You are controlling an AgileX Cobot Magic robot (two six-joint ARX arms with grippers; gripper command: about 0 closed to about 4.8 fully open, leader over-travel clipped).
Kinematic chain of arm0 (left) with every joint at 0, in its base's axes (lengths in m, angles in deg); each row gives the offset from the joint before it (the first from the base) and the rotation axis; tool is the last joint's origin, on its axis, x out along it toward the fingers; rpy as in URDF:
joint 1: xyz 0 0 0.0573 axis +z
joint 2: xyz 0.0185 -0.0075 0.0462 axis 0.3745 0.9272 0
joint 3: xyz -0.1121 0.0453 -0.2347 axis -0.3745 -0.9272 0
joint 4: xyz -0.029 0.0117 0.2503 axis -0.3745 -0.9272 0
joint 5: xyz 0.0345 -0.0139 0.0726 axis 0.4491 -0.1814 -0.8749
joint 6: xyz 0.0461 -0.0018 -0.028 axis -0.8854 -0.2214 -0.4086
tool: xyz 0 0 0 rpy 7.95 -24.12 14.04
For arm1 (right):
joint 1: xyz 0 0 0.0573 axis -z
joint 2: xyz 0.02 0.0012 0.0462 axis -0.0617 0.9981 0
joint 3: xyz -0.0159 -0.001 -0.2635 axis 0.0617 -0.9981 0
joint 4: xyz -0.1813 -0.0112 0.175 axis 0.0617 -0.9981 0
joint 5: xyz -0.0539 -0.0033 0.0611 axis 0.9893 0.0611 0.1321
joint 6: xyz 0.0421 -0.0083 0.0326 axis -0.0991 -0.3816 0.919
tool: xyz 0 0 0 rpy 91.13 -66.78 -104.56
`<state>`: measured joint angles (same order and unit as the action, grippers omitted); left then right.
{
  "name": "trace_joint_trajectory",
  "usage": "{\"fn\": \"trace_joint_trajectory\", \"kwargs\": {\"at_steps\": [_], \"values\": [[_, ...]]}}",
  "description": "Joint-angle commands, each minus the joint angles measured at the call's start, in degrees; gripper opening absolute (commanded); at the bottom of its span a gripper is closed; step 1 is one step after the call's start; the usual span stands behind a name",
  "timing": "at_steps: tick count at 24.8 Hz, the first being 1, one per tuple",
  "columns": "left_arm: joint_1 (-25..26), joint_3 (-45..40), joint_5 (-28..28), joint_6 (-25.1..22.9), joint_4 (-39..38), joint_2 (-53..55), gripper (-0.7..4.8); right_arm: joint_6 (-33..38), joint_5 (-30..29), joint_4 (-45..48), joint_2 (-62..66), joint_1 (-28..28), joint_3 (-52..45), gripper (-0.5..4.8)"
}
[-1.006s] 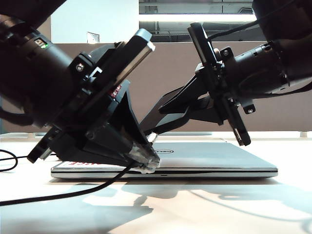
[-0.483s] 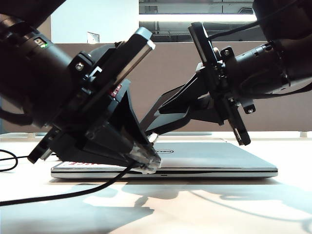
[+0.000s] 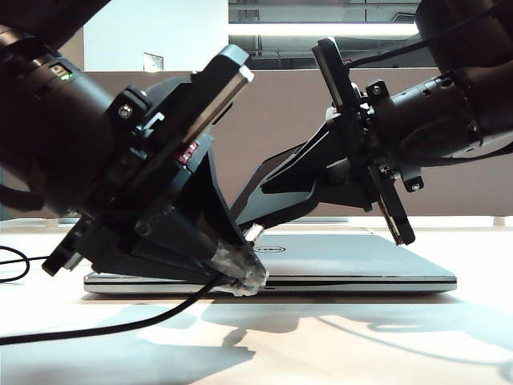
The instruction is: Pick up the charging cable and the phone, plug the charging cable into the charging port on the phone, and finally place them back on the table.
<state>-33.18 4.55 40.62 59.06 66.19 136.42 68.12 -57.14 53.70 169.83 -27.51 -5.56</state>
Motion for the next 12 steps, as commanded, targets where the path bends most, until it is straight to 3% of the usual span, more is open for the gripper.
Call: {"fn": "trace_joint_trajectory", "kwargs": {"at_steps": [1, 12], "values": [[0.15, 0.55, -1.38, 0.02, 4.39, -0.11, -0.06, -0.22, -2.08, 1.05, -0.28, -0.37, 0.15, -0.05], [0.17, 0.52, -1.38, -0.02, 6.43, 0.11, -0.06, 2.45, -1.03, 1.7, -0.31, -0.39, 0.17, -0.05]]}}
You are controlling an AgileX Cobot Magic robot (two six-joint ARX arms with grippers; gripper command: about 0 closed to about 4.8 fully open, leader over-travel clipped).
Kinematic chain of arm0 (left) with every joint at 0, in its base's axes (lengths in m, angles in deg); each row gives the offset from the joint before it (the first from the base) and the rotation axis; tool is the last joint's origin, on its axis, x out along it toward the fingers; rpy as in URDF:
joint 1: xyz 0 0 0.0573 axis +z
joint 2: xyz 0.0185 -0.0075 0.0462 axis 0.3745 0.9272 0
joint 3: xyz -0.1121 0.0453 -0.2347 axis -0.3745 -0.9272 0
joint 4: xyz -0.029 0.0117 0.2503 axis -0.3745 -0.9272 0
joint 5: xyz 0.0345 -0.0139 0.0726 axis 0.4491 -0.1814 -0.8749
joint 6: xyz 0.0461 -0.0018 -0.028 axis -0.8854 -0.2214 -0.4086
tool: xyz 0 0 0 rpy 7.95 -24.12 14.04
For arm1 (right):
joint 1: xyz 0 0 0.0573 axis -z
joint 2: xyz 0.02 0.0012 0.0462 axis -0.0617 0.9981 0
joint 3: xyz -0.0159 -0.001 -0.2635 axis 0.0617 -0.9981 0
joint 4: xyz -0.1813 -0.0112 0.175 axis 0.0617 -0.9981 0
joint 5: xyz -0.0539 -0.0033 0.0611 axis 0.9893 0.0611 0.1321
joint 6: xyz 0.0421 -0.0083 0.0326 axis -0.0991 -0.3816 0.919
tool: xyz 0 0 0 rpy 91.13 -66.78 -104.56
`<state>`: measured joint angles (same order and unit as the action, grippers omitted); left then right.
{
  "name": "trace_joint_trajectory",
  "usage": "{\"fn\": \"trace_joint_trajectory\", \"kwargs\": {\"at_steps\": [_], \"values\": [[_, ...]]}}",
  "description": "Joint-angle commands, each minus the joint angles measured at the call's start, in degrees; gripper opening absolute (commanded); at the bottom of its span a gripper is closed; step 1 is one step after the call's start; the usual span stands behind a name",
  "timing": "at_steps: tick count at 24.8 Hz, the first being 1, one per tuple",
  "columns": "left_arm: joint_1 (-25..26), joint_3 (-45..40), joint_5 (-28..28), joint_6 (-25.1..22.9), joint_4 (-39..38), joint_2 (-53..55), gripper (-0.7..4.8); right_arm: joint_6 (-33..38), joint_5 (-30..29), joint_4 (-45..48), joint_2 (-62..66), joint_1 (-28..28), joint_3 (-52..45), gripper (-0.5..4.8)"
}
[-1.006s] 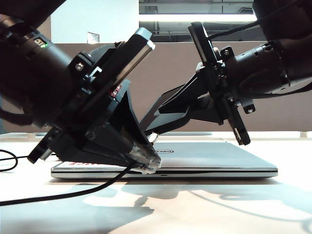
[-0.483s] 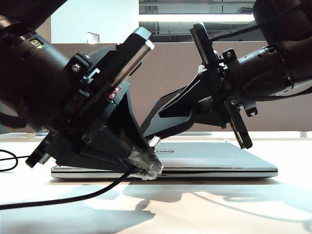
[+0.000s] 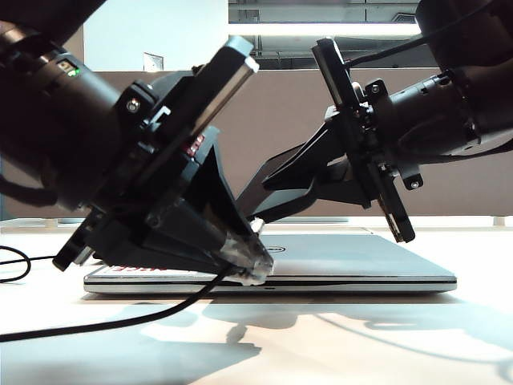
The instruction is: Pick up the charging cable and the phone, plug the charging cable into the charging port on the phone, and finally place them back on the table.
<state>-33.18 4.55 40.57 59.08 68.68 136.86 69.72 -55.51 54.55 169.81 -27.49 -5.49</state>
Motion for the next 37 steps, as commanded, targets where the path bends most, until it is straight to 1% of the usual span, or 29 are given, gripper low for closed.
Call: {"fn": "trace_joint_trajectory", "kwargs": {"at_steps": [1, 6, 16, 25, 26, 27, 28, 29, 34, 35, 37], "values": [[0.17, 0.52, -1.33, -0.04, 4.17, -0.33, -0.06, 0.85, -2.73, 0.83, -0.28, -0.42, 0.11, -0.05], [0.17, 0.48, -1.33, -0.22, 5.09, -0.31, -0.06, 0.79, -5.07, 0.79, -0.26, -0.42, 0.11, -0.04], [0.17, 0.46, -1.33, -0.26, 5.05, -0.33, -0.06, -1.79, -6.51, -0.66, -0.26, -0.42, 0.11, -0.05], [0.17, 0.46, -1.33, -0.31, 5.03, -0.33, -0.04, -2.05, -5.84, -1.27, -0.28, -0.37, 0.11, -0.05], [0.17, 0.46, -1.36, -0.31, 4.94, -0.33, 0.14, -2.05, -5.57, -1.27, -0.28, -0.37, 0.13, -0.05], [0.17, 0.46, -1.36, -0.35, 4.76, -0.33, 0.68, -2.05, -5.2, -1.27, -0.31, -0.35, 0.13, -0.05], [0.17, 0.46, -1.36, -0.98, 4.42, -0.33, 1.69, -2.05, -4.85, -1.2, -0.33, -0.35, 0.17, -0.05], [0.13, 0.48, -1.36, -1.64, 4.11, -0.35, 2.18, -2.08, -4.35, -1.18, -0.33, -0.33, 0.17, -0.05], [0.13, 0.66, -1.33, -1.64, 2.64, -0.81, 2.17, -2.34, -3.52, -1.11, -0.94, 0.35, 0.2, -0.05], [0.15, 1.27, -1.33, -1.75, 1.01, -1.25, 2.17, -2.4, -3.41, -1.14, -1.36, 0.94, 0.2, -0.05], [0.15, 2.95, -1.33, -4.17, -2.23, -2.36, 2.18, -3.34, -2.43, -1.84, -2.47, 1.88, 0.22, -0.05]]}}
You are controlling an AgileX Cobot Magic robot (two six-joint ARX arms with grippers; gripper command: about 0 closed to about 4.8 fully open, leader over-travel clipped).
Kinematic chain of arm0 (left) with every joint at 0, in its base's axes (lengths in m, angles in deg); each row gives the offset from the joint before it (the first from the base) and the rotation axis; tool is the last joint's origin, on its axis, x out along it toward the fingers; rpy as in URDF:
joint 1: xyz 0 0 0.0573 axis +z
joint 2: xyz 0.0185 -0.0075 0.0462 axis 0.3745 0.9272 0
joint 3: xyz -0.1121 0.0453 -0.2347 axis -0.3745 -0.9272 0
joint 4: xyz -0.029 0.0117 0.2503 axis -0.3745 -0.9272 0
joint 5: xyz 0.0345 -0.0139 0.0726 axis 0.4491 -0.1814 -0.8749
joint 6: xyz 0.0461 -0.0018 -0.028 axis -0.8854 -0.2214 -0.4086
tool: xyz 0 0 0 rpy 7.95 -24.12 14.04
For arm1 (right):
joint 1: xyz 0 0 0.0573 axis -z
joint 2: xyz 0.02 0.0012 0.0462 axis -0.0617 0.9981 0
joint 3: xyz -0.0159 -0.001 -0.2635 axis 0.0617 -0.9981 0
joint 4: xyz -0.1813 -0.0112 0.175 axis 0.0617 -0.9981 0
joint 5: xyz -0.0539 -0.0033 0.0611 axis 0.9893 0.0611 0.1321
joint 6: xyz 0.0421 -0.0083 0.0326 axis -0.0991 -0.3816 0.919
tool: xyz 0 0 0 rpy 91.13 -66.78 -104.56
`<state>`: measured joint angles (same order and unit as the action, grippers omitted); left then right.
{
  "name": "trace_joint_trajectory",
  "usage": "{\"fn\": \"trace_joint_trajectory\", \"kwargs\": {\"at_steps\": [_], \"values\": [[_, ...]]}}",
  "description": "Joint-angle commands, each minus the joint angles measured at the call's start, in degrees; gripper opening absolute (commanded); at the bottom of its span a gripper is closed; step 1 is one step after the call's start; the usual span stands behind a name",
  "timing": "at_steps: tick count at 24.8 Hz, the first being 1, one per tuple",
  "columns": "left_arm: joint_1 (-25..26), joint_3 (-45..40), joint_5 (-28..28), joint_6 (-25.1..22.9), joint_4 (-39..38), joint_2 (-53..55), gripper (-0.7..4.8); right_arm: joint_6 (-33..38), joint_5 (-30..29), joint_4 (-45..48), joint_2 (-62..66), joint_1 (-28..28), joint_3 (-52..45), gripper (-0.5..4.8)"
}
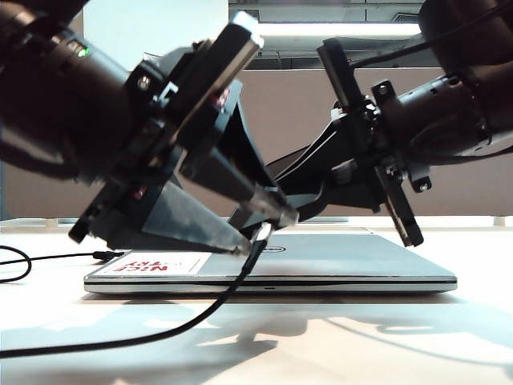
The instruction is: Pick up the charging cable and the phone, plug the charging cable into the charging port on the phone, and finally place them back on the table.
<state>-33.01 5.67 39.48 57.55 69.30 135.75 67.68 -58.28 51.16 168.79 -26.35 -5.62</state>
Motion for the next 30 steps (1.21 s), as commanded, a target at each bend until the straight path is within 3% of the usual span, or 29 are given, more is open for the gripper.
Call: {"fn": "trace_joint_trajectory", "kwargs": {"at_steps": [1, 5, 6, 7, 8, 13, 16, 19, 21, 24, 27, 30], "values": [[-0.02, 2.51, -0.24, -3.8, -3.76, -1.42, 2.18, -1.33, 0.66, 1.01, -1.9, 1.2, 0.35, -0.05], [0.04, 6.05, -0.24, -6.95, -6.08, -4.0, 2.06, -3.28, 2.43, -5.2, -5.55, 4.74, 0.48, -0.05], [0.04, 6.64, -0.26, -6.95, -6.12, -4.37, 1.7, -3.54, 2.64, -7.21, -6.6, 5.64, 0.57, -0.05], [0.04, 7.5, -0.26, -6.97, -6.54, -5.07, 0.35, -5.2, 2.75, -11.56, -8.02, 7.23, 1.31, -0.05], [0.04, 8.09, -0.26, -6.97, -6.78, -5.11, -0.08, -6.71, 2.75, -14.86, -9.11, 8.35, 1.92, -0.05], [0.87, 11.58, -0.26, -11.5, -11.54, -5.51, -0.06, -20.87, 1.09, -39.21, -12.46, 18.25, 10.16, -0.05], [4.48, 12.0, -0.26, -13.6, -15.23, -5.46, -0.06, -25.42, -1.4, -45.62, -12.41, 24.46, 13.31, -0.05], [11.3, 12.0, -0.26, -13.94, -18.73, -5.46, -0.06, -28.83, -2.54, -49.9, -12.26, 31.89, 15.47, -0.05], [14.69, 12.0, -0.26, -17.09, -19.17, -5.46, -0.06, -31.39, -4.68, -51.63, -11.15, 35.63, 16.94, -0.05], [16.9, 12.0, -0.26, -18.08, -19.12, -5.46, -0.06, -33.92, -7.54, -54.55, -7.72, 38.16, 19.58, -0.05], [17.05, 12.0, -0.26, -18.08, -19.15, -5.46, -0.06, -39.01, -7.13, -57.72, -2.21, 37.59, 23.85, -0.05], [17.05, 12.0, -0.26, -18.05, -19.12, -5.46, -0.06, -39.78, -4.04, -58.07, 2.56, 37.16, 27.3, -0.05]]}}
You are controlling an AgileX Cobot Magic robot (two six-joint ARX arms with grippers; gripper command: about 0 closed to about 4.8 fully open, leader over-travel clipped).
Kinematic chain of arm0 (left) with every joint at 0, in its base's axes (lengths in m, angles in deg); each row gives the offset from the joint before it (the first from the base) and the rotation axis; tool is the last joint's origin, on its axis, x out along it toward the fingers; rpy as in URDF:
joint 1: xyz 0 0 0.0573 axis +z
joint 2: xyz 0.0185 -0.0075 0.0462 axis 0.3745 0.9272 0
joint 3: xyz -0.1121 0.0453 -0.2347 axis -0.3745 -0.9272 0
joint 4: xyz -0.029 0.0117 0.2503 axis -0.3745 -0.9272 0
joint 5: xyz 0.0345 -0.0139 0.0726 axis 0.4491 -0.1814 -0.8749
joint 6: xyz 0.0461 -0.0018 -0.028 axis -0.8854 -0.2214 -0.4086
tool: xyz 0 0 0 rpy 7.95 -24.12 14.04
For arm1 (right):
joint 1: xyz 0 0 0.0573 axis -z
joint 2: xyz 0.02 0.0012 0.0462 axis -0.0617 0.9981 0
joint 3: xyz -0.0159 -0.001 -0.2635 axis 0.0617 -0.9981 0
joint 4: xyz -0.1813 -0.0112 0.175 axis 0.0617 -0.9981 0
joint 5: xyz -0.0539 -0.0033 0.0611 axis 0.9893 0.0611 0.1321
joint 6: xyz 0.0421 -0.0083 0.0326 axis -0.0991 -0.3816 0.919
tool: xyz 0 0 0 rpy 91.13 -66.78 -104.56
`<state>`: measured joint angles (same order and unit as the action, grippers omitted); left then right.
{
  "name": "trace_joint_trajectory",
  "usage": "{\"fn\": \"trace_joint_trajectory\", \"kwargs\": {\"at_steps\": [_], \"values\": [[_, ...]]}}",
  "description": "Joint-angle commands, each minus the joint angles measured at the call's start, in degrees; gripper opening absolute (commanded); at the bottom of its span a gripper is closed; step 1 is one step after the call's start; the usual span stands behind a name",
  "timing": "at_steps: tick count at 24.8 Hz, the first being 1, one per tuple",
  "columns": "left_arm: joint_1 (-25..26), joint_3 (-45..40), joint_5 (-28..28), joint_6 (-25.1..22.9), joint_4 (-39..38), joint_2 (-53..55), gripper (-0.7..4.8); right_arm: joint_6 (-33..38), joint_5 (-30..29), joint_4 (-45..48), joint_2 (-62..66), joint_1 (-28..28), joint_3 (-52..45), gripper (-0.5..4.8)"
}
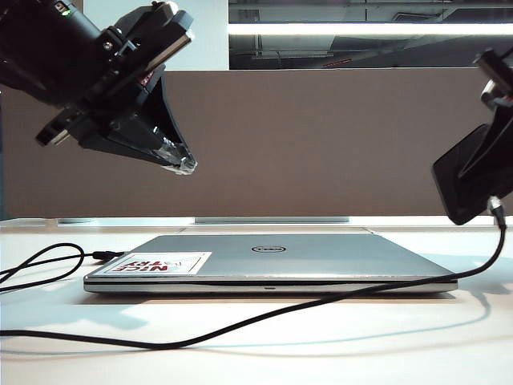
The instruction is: Pick up the charging cable and the phone, plug the charging cable into the charging port on the phone, and finally place them back on the table.
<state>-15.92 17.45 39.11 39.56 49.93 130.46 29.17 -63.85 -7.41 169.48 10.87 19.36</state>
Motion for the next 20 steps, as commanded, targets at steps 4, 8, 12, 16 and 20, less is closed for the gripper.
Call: {"fn": "trace_joint_trajectory", "kwargs": {"at_steps": [4, 8, 12, 16, 20], "values": [[-0.04, 0.22, 0.11, -0.07, 0.26, -0.15, -0.06, -4.13, 1.86, -2.97, 8.68, -0.15, 7.02, -0.05], [-0.04, 0.22, 0.11, -0.07, 0.28, -0.15, -0.06, -9.7, 1.92, -11.08, 16.22, -0.22, 12.31, -0.05], [-0.04, 0.22, 0.11, -0.07, 0.66, -0.15, -0.06, -11.02, 2.16, -13.03, 19.8, -0.28, 13.81, -0.05], [-0.04, 0.22, 0.11, -0.07, 0.81, -0.15, -0.06, -11.02, 4.74, -12.57, 20.04, -1.62, 13.88, -0.04], [-0.04, 0.22, 0.11, -0.07, 0.72, -0.15, -0.06, -10.97, 7.34, -11.19, 20.02, -1.68, 13.99, 1.64]]}}
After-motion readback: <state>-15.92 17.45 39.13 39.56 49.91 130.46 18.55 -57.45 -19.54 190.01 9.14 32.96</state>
